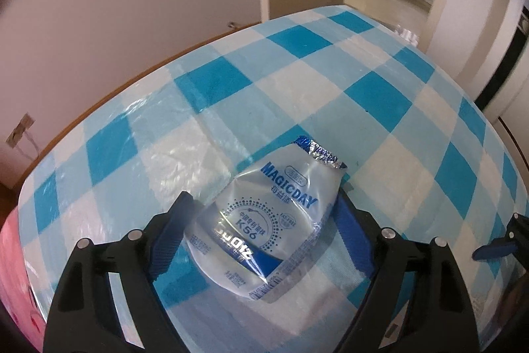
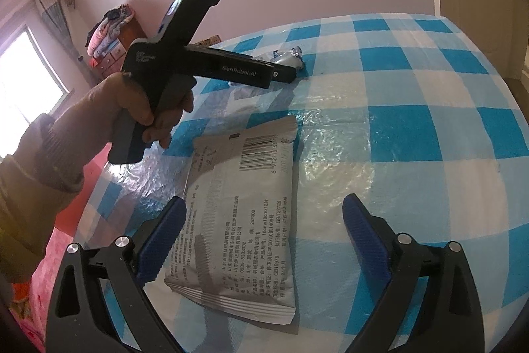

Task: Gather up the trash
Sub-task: 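Grasp the milk bottle with the left gripper while the right grasps the paper packet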

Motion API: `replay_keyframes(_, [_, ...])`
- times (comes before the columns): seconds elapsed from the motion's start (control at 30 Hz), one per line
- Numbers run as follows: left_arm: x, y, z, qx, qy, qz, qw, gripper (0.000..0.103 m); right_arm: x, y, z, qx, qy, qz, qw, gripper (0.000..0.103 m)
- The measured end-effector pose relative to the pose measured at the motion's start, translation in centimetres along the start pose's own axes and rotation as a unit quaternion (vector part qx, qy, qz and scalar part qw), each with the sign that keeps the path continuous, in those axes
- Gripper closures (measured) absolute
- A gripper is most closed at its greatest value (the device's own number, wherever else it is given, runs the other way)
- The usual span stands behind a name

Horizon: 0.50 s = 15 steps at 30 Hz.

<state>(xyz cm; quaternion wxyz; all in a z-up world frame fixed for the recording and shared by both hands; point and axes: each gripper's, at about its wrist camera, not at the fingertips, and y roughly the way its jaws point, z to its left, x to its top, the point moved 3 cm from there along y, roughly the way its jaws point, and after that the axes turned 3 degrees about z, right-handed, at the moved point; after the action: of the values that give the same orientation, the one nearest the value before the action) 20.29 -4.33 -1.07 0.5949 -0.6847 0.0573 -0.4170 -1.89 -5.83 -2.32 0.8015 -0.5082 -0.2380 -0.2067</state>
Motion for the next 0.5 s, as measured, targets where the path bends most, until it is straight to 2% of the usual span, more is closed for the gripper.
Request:
replay_keyframes(0.23, [-2.5, -1.4, 1.0, 0.030, -0.072, -0.017, 0.9968, 0.019, -0.2, 0.4, 1.0, -0.005, -0.023, 0.008, 1.000, 0.009])
replay_keyframes(0.5, [-6.5, -3.9, 2.8, 0.060, -0.160, -0.039, 0.9845, 0.020, -0.3, 1.2, 2.1, -0.038, -0.052, 0.018, 0.998, 0.009])
